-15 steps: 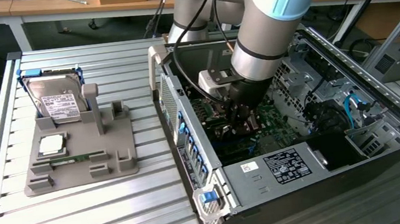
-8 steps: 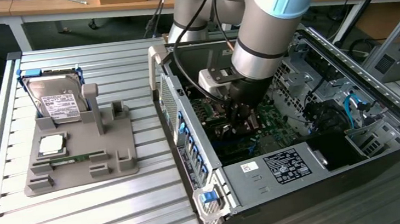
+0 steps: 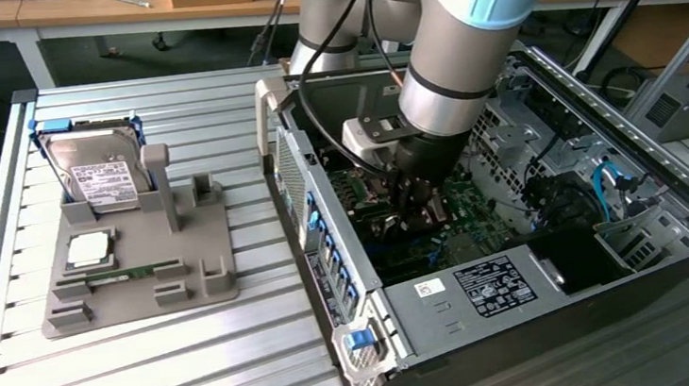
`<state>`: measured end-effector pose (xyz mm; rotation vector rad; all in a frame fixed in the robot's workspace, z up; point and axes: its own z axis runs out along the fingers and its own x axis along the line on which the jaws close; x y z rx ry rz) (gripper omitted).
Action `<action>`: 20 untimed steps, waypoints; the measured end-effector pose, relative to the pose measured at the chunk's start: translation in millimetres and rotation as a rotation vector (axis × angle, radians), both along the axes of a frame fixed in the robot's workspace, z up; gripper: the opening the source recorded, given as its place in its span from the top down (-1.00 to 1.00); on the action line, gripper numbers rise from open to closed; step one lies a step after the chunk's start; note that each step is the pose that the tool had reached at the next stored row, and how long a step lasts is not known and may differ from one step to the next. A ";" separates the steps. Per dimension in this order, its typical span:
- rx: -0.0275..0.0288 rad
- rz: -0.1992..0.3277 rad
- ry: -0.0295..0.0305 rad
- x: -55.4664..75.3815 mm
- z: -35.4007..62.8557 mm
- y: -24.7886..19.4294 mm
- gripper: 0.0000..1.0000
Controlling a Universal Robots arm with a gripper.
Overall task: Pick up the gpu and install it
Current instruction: 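Insert the gpu into the slot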
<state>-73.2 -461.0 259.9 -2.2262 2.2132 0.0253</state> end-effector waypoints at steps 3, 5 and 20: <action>-0.0002 0.000 -0.0002 -0.1 -0.6 0.8 0.47; 0.0006 0.000 -0.0002 0.0 -1.2 1.1 0.47; -0.0006 0.004 -0.0002 0.0 -2.9 1.2 0.47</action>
